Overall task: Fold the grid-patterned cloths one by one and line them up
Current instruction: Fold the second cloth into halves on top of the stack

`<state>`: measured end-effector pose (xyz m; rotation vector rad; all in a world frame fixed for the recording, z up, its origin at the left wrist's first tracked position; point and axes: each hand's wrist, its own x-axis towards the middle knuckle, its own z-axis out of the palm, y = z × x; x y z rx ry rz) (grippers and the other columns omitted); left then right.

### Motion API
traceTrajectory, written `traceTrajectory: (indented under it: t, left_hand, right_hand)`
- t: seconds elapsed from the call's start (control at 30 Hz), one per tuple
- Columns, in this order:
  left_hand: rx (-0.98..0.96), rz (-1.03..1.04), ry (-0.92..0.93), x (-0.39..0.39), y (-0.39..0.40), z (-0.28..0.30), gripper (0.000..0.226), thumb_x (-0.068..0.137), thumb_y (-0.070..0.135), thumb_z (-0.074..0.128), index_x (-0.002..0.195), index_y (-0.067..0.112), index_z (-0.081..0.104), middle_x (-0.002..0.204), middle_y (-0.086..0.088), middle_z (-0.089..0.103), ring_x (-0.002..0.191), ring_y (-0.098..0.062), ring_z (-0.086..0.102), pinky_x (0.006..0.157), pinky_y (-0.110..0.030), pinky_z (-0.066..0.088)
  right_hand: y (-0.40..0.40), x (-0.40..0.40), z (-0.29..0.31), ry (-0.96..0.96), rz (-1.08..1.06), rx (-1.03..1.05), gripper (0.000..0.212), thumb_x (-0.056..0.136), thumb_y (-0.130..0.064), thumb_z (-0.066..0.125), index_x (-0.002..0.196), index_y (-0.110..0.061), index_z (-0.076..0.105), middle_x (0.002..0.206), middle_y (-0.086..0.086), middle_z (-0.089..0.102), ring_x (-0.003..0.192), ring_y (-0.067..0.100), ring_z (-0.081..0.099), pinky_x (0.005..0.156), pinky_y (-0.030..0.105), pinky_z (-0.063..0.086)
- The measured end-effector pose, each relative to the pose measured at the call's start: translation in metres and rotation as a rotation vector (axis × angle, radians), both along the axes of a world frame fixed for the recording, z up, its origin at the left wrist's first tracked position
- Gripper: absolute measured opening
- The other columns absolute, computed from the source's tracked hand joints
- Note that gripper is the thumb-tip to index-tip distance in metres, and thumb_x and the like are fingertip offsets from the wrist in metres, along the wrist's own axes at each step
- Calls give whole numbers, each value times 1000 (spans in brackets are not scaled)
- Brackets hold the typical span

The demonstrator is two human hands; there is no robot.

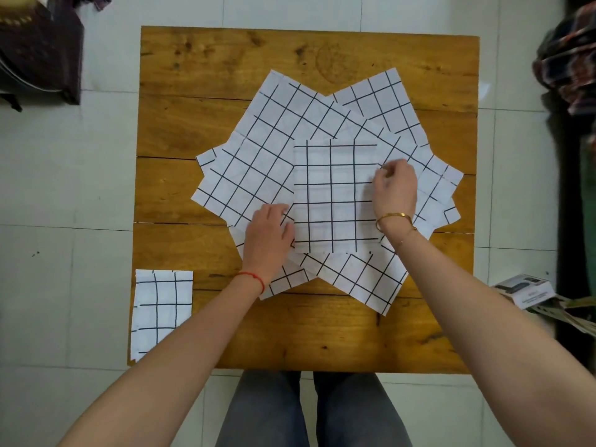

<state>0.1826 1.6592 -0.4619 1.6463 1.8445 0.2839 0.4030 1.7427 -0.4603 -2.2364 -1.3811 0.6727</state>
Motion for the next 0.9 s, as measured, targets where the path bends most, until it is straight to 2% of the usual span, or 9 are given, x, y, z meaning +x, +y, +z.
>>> traceTrajectory:
  t: [0.1,0.23,0.4,0.47,0.53,0.6,0.63,0.73,0.9]
  left_hand:
    - [-123,221,-79,10,24,-5,31,92,23,57,121,13,55,110,-2,53,103,-19,52,91,-37,48]
    - [-235,381,-151,20,41,-7,29,90,22,62,115,11,55,106,-6,58,96,-19,56,83,-32,50]
    - [-282,470,-220,23,54,-9,21,87,20,67,105,10,62,98,-2,62,91,-15,59,84,-28,51]
    - [-291,484,-231,23,57,-8,20,86,20,69,102,10,64,98,-1,64,89,-12,58,80,-23,49]
    - [-292,487,-256,21,60,-7,20,85,20,71,101,9,65,96,0,63,87,-10,57,75,-18,46]
    - [-319,497,-324,18,63,-7,22,82,19,73,101,9,65,97,1,65,88,-10,60,70,-13,45]
    - [-349,512,-369,16,64,-8,24,81,18,74,101,11,64,98,0,67,90,-12,63,71,-14,48]
    - [-445,589,-494,11,68,-10,30,79,13,72,107,14,62,99,-4,69,93,-20,68,86,-33,56]
    - [-430,570,-571,5,67,-5,25,85,8,65,108,-2,65,83,-3,61,74,-14,58,69,-22,51]
  right_hand:
    - [-12,16,-4,48,-148,-166,16,91,-26,54,94,-10,57,89,4,63,81,20,56,68,30,45]
    - [-15,22,-8,165,-201,-289,21,87,-31,62,92,-11,60,90,3,63,80,15,53,70,25,40]
    - [-6,18,-8,230,-154,-376,19,84,-30,67,90,-12,62,87,0,60,84,14,54,74,24,42]
    - [-3,17,-8,260,-149,-409,16,84,-28,67,80,-15,59,82,-1,58,82,15,53,73,22,42]
    - [-4,17,-8,294,-136,-436,27,83,-27,66,64,-18,50,72,-2,51,76,16,49,63,20,40]
    - [-5,17,-8,347,-134,-436,34,83,-27,68,59,-20,45,72,-3,51,76,15,50,67,20,39]
    - [-5,18,-9,384,-138,-427,33,82,-27,69,59,-21,46,73,-4,53,76,14,51,70,21,39]
    - [-8,19,-7,510,-141,-376,26,82,-27,70,66,-17,52,66,-4,46,68,15,44,67,26,38]
    - [-11,22,2,715,-209,-269,12,84,-19,70,86,-12,61,70,-3,48,67,11,45,68,22,43]
